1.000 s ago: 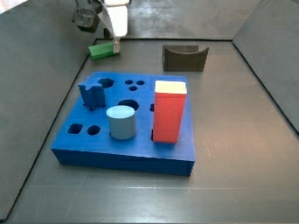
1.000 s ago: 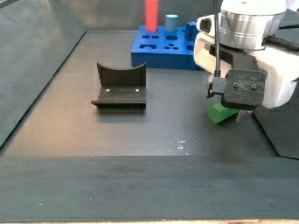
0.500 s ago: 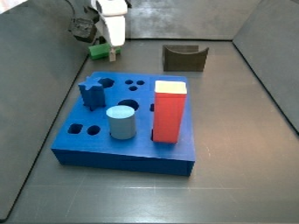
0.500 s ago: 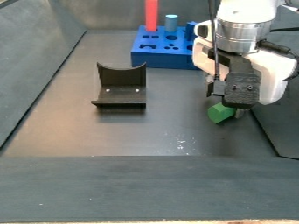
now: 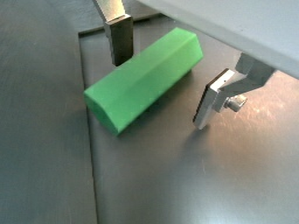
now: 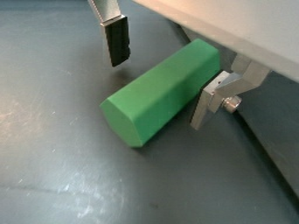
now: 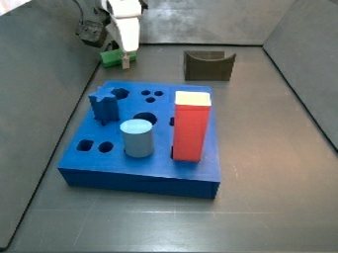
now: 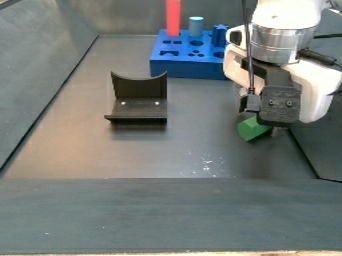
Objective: Pick up the hexagon object. Move up. Place the hexagon object on the fixture. Regrasp the hexagon object. Move to above the board. Insert the hexagon object.
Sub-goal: Pick up the hexagon object.
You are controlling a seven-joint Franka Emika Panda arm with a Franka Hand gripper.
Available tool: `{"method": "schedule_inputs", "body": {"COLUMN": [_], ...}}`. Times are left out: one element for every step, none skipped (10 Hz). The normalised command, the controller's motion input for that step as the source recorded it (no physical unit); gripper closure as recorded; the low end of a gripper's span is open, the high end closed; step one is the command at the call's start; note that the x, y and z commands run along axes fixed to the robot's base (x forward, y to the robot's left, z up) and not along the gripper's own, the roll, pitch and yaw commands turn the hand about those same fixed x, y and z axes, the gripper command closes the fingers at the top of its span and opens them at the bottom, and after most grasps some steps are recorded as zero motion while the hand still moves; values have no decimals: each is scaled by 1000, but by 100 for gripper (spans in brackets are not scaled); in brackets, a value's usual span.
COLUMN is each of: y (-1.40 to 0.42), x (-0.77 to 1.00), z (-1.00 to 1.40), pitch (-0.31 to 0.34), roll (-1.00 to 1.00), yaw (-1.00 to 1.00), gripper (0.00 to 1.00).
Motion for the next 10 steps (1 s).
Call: {"method": "schedule_inputs", "body": {"y": [266, 377, 451, 586, 731, 714, 211, 0, -343, -634], "x": [174, 123, 40, 0, 0, 0, 271, 300, 266, 37], "z": [17, 0, -26, -183, -394, -509, -597, -626, -757, -554], "pitch": [-269, -204, -113, -19, 0, 0, 0, 0, 0, -29], "roll": [-500, -500, -500, -500, -436, -374, -309, -251, -153, -13], "yaw": [-89, -49, 0, 0, 0, 0, 0, 0, 0, 0], "gripper": [0, 0, 0, 0, 0, 0, 0, 0, 0, 0]}}
